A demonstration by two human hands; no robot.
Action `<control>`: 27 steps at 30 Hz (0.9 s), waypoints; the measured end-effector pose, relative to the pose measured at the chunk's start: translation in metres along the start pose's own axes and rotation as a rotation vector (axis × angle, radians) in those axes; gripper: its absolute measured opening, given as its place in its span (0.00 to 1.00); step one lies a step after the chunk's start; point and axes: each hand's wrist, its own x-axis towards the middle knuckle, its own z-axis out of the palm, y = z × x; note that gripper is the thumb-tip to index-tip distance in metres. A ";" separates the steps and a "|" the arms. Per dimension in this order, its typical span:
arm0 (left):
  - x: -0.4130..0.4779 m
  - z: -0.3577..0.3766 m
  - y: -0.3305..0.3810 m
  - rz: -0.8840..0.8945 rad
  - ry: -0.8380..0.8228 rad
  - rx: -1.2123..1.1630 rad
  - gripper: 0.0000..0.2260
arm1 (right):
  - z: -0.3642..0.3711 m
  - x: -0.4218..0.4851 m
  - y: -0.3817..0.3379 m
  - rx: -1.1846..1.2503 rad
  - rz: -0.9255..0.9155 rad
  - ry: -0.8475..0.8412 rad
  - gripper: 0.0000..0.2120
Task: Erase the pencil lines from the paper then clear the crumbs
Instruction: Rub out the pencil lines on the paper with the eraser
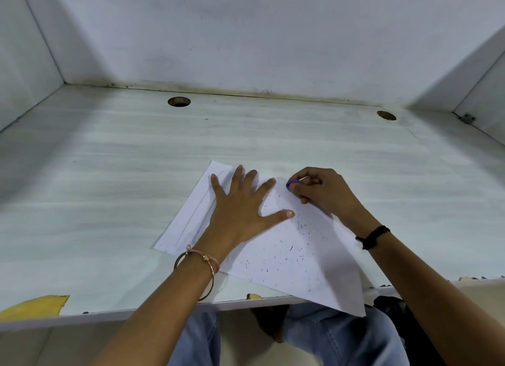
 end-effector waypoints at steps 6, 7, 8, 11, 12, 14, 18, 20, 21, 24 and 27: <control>0.003 0.002 -0.002 -0.004 -0.055 -0.001 0.37 | 0.009 0.009 -0.005 -0.340 -0.124 -0.025 0.01; 0.003 0.002 -0.002 -0.003 -0.053 0.005 0.37 | 0.005 0.014 -0.005 -0.362 -0.094 0.012 0.01; 0.003 0.003 -0.002 -0.005 -0.051 0.010 0.37 | 0.002 0.018 -0.006 -0.376 -0.071 0.039 0.02; 0.004 0.003 -0.001 -0.014 -0.054 0.006 0.38 | 0.007 0.016 -0.012 -0.400 -0.090 -0.013 0.02; 0.004 0.003 -0.001 -0.014 -0.055 0.009 0.38 | 0.011 0.011 -0.015 -0.407 -0.109 -0.063 0.02; 0.004 0.003 -0.002 -0.015 -0.067 0.011 0.38 | 0.014 0.008 -0.015 -0.423 -0.123 -0.095 0.03; 0.003 0.002 -0.001 -0.015 -0.069 0.001 0.38 | -0.001 0.026 -0.011 -0.459 -0.044 0.060 0.02; 0.003 0.002 -0.001 -0.012 -0.063 0.004 0.38 | 0.002 0.024 -0.015 -0.433 -0.054 0.020 0.03; 0.004 0.003 -0.001 -0.012 -0.060 0.002 0.38 | 0.005 0.020 -0.017 -0.402 -0.069 -0.021 0.03; 0.003 0.003 -0.002 -0.016 -0.071 -0.008 0.38 | 0.009 0.015 -0.012 -0.448 -0.102 -0.054 0.03; 0.003 0.003 -0.002 -0.011 -0.074 -0.009 0.38 | -0.008 0.028 -0.007 -0.573 -0.114 0.094 0.02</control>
